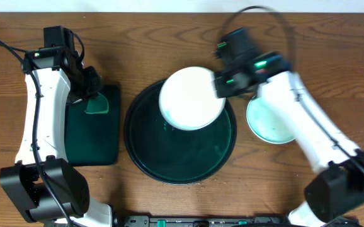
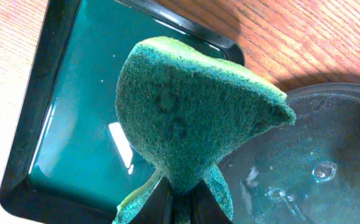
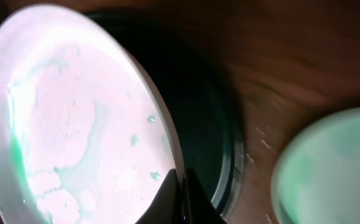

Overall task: Clean dirty plates on tray and stack at the side
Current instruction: 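Lift the plate with right gripper and place it on the stack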

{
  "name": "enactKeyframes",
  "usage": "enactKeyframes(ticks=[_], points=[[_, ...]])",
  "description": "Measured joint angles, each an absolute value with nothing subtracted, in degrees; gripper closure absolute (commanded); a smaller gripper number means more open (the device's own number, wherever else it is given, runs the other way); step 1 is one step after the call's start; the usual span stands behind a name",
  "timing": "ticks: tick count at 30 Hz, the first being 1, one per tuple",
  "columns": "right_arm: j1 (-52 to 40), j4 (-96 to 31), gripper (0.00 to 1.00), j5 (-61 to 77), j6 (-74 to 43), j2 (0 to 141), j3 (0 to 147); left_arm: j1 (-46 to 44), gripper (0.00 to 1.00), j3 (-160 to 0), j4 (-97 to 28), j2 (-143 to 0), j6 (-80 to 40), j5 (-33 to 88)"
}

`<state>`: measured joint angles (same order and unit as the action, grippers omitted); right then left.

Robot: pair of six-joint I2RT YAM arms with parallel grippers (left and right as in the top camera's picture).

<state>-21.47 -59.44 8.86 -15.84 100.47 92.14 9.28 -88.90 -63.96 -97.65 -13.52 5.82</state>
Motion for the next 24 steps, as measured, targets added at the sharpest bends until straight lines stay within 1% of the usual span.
enactKeyframes(ticks=[3, 4, 8, 11, 15, 21, 22, 24], points=[[-12.2, -63.2, 0.99, 10.7, -15.7, 97.8, 92.1, 9.3, 0.93, -88.9, -64.0, -97.6, -13.5, 5.8], [-7.8, -64.8, 0.99, 11.0, -15.7, 96.6, 92.2, 9.3, 0.93, -88.9, -64.0, -97.6, -13.5, 5.8], [3.5, -69.8, 0.99, 9.6, -15.7, 95.1, 92.1, 9.3, 0.93, -88.9, -64.1, -97.6, -13.5, 5.8], [9.2, -70.6, 0.99, 7.4, -15.7, 95.1, 90.0, 9.3, 0.93, -88.9, -64.1, -97.6, -13.5, 5.8], [13.0, -67.7, 0.99, 4.4, -15.7, 95.1, 82.6, 9.3, 0.93, -88.9, -64.1, -97.6, -13.5, 5.8], [14.4, -55.7, 0.98, 2.5, -15.7, 95.2, 69.4, 9.3, 0.93, -88.9, -64.1, -97.6, -13.5, 5.8], [14.4, -54.4, 0.96, 2.5, -15.7, 95.2, 68.1, 9.3, 0.93, -88.9, -64.1, -97.6, -13.5, 5.8], [14.3, -51.9, 0.85, 2.5, -15.7, 95.2, 65.5, 9.3, 0.93, -88.9, -64.1, -97.6, -13.5, 5.8]])
